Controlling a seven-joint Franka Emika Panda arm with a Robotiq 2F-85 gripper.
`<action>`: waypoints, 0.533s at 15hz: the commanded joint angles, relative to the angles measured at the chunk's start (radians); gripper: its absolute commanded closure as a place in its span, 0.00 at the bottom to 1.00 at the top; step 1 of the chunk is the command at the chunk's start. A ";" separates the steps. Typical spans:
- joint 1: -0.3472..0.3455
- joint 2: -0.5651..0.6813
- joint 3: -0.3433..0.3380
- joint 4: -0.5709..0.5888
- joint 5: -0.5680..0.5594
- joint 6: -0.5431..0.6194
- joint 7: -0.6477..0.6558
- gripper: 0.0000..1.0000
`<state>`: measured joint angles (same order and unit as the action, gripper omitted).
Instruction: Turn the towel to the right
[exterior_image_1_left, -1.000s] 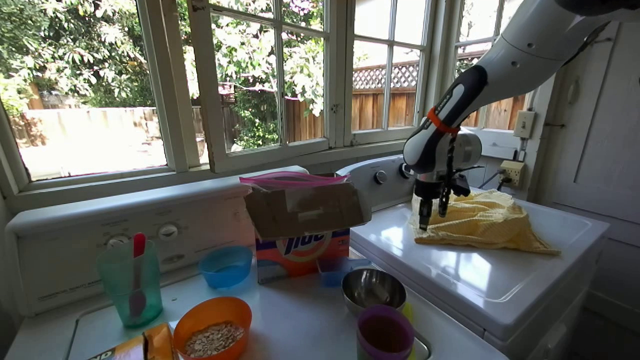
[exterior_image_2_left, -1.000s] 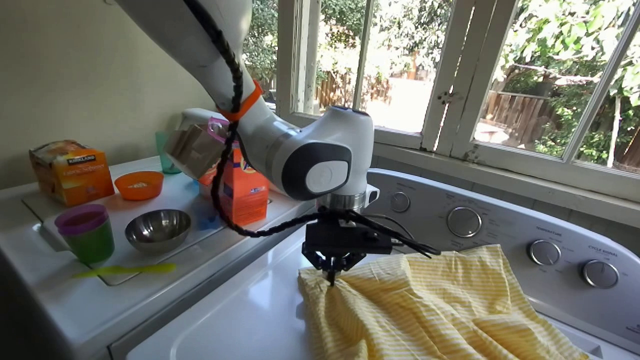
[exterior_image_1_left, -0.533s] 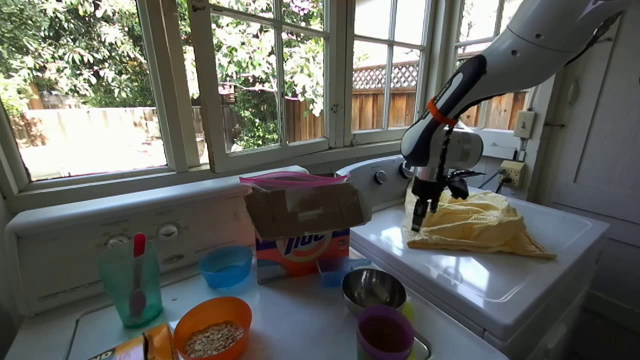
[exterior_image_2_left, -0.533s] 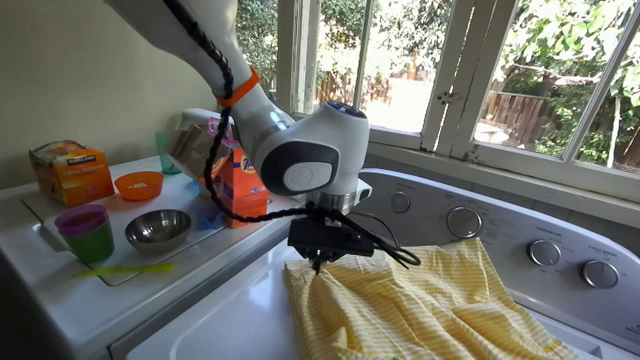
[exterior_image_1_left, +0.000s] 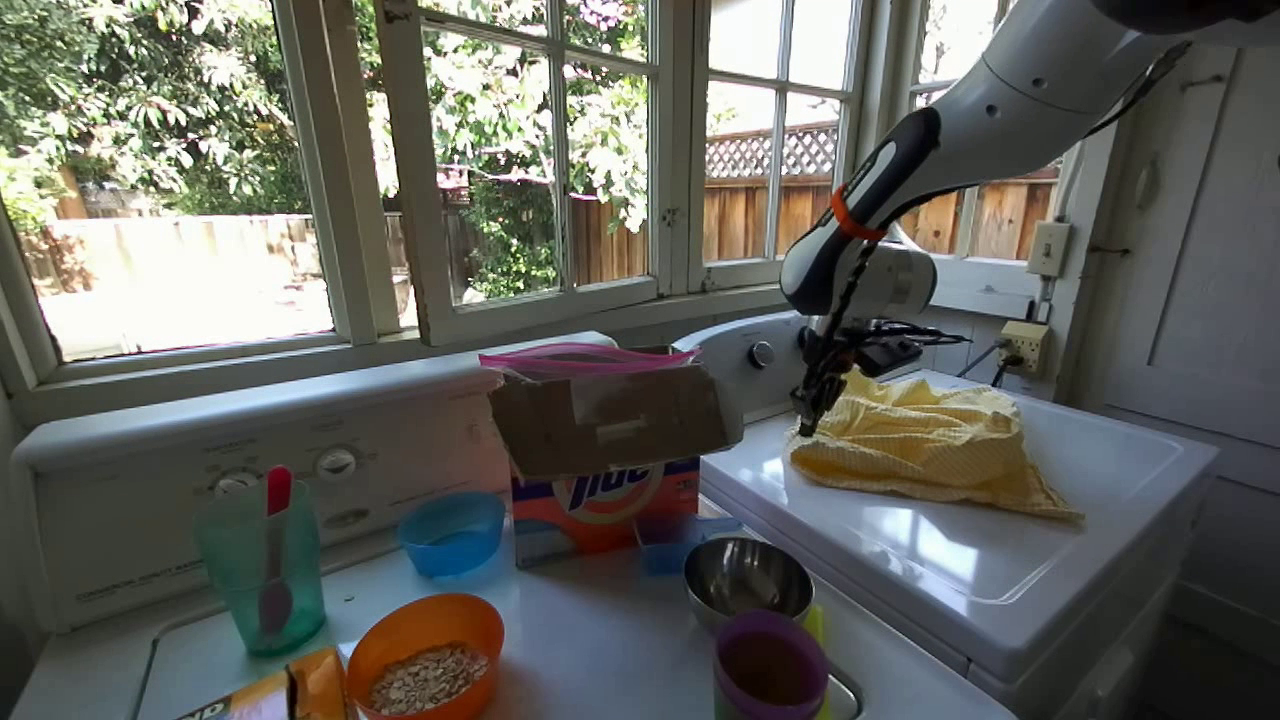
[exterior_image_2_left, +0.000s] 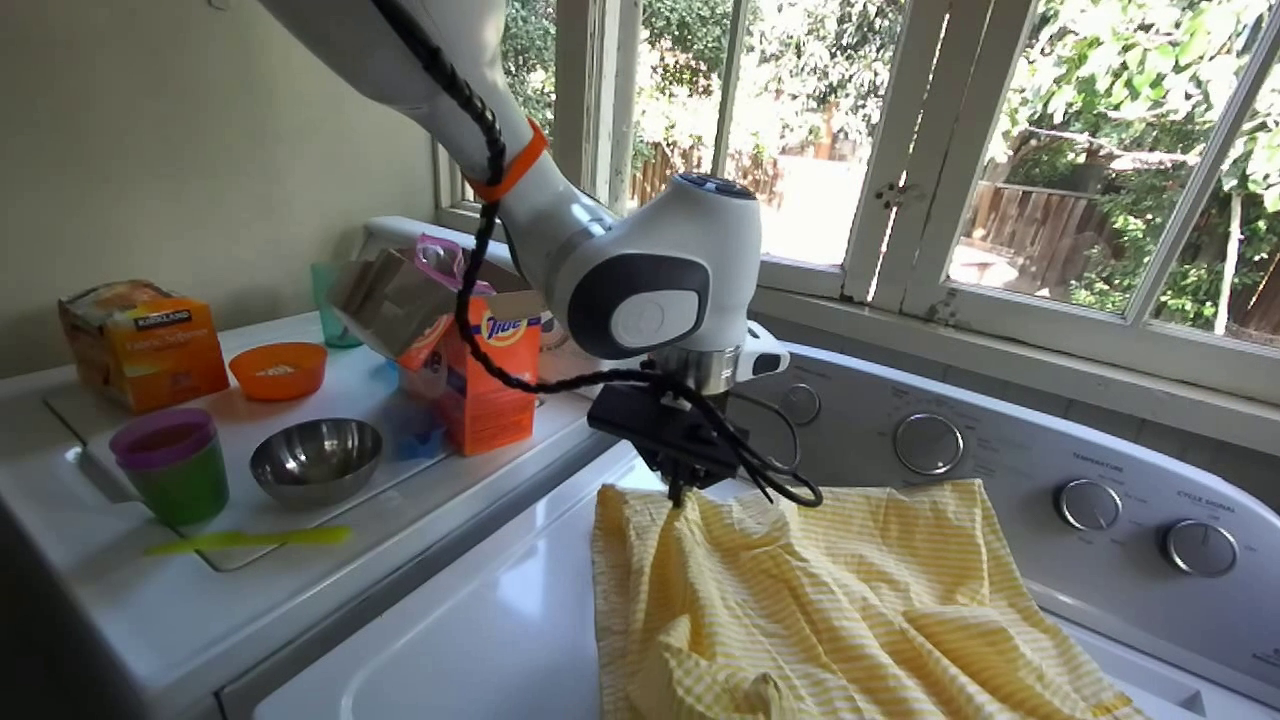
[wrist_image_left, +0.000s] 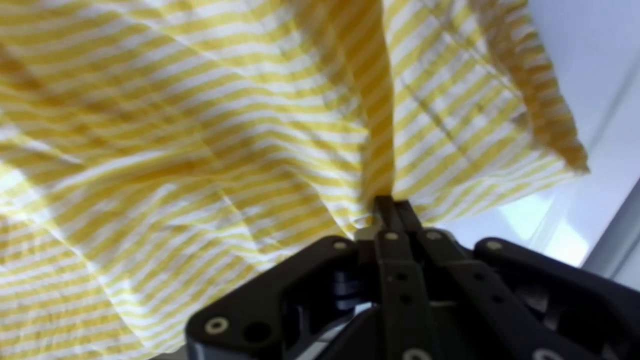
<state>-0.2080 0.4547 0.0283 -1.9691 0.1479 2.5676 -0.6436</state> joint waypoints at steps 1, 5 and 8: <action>-0.004 -0.021 0.002 0.050 -0.024 -0.154 0.090 1.00; -0.015 -0.162 -0.029 -0.021 -0.026 -0.236 0.118 1.00; 0.005 -0.178 -0.118 0.000 -0.123 -0.243 0.295 1.00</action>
<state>-0.2130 0.3247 -0.0293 -1.9407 0.0914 2.3545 -0.4800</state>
